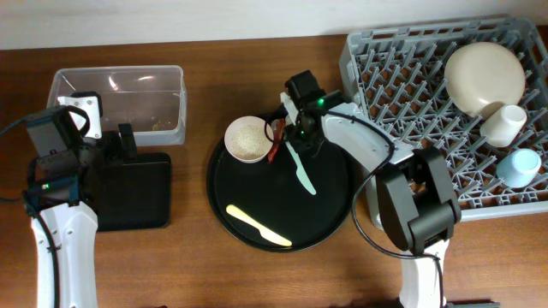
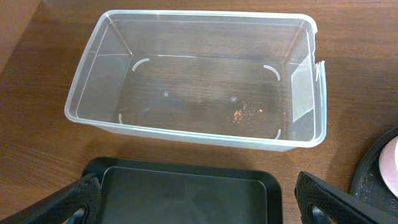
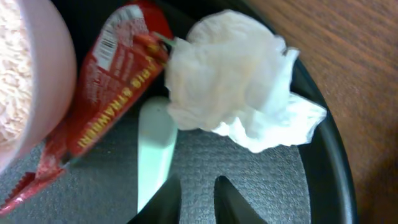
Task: Sort waste into correct bins and load items into the dishwasher rack
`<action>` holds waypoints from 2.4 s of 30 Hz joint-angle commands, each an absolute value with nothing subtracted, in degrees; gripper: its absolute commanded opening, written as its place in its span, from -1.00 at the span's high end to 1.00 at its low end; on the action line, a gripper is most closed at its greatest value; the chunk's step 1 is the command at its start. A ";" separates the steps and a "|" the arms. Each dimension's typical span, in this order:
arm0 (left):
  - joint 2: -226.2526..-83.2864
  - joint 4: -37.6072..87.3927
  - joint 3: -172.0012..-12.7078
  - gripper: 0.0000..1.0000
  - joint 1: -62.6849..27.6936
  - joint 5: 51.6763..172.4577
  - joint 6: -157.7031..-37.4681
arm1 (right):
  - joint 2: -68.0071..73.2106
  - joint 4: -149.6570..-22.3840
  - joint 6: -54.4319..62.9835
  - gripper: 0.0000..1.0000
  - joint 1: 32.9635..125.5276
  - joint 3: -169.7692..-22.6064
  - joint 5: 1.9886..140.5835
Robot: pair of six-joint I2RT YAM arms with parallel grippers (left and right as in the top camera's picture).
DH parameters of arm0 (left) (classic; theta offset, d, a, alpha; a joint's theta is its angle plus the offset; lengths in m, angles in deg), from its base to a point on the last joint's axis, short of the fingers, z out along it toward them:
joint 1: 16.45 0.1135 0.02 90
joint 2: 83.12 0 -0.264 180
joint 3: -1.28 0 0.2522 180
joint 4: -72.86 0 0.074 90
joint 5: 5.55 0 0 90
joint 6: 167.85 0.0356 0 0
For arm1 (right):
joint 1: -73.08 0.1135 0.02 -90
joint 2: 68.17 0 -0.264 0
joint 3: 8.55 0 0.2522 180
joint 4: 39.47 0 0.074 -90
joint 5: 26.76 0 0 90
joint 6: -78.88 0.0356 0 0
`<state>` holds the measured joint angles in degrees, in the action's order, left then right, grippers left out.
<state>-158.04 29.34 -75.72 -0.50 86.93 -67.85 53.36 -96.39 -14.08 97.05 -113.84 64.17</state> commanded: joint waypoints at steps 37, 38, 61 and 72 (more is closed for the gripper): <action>-158.12 29.43 -76.92 -0.99 -0.24 86.56 -68.57 | 55.99 -84.94 -11.44 0.72 98.18 -105.25 70.14; -158.12 29.43 -76.92 -0.99 -0.24 86.56 -68.57 | 55.97 -85.14 -11.44 0.72 98.18 -105.25 70.14; -158.12 29.43 -76.92 -0.99 -0.24 86.56 -68.57 | 55.94 -88.28 -7.18 0.63 98.18 -105.25 75.76; -158.12 29.43 -76.92 -0.99 -0.24 86.56 -68.57 | 55.94 -89.20 -6.13 0.73 98.18 -105.25 77.46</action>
